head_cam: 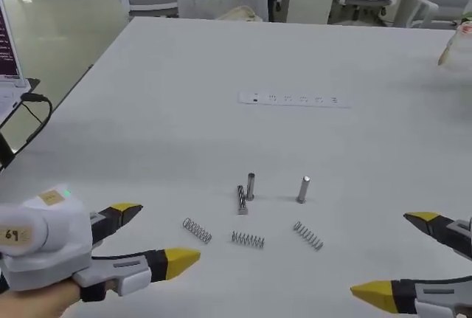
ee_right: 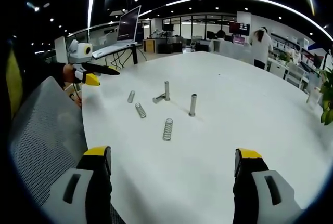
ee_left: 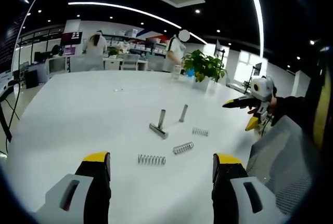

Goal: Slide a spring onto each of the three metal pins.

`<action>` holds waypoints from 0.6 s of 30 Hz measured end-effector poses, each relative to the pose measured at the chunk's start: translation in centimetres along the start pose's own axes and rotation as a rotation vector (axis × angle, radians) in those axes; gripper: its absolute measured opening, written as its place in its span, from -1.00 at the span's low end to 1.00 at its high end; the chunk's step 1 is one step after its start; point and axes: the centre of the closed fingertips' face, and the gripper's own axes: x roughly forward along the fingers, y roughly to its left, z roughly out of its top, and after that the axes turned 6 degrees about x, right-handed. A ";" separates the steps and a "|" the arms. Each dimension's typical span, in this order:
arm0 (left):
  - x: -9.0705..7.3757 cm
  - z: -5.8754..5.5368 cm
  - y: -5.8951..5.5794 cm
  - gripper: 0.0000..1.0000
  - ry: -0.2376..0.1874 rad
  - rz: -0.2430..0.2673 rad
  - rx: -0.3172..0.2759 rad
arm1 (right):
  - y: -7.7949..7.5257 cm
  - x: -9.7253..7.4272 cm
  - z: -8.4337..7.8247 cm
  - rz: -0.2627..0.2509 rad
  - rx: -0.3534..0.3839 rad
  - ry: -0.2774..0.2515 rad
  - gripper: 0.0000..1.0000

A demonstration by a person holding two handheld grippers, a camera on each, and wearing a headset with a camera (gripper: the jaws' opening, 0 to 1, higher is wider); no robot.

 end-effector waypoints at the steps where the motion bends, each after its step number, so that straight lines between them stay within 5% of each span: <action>1: 0.1 0.1 0.0 0.55 0.000 0.000 0.001 | 0.0 0.0 0.0 0.000 0.000 0.001 0.96; 18: 4.8 1.9 0.3 0.50 0.031 -0.032 0.032 | -0.6 0.0 -0.5 -0.002 0.004 0.012 0.95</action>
